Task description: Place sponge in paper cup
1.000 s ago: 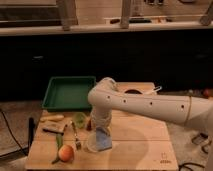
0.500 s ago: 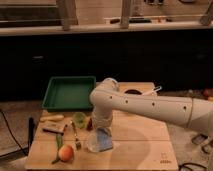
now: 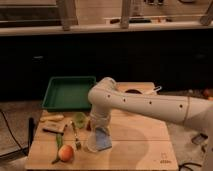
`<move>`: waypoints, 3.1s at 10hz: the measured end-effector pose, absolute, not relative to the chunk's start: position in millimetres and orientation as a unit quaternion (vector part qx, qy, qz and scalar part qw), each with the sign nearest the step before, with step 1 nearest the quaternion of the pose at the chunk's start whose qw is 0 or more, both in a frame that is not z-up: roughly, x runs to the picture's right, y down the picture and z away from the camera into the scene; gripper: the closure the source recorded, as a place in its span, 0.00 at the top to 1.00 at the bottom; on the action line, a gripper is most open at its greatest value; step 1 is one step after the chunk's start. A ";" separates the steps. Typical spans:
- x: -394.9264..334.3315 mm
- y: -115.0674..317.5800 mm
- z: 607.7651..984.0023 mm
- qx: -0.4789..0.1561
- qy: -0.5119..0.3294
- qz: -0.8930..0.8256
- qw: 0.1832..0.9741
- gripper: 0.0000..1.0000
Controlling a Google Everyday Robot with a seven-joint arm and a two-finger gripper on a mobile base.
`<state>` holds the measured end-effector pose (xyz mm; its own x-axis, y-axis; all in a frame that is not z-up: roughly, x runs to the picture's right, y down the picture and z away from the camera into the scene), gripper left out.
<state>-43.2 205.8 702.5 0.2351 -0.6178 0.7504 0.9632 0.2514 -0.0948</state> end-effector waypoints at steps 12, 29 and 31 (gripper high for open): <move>-59.7 218.2 701.3 -0.307 -0.328 -0.544 0.709 0.34; -50.2 199.4 697.8 -0.294 -0.314 -0.554 0.713 0.80; -51.3 193.4 697.3 -0.289 -0.307 -0.561 0.713 0.80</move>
<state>-51.3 193.4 697.3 0.1834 -0.6221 0.7612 0.9764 0.2048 -0.0680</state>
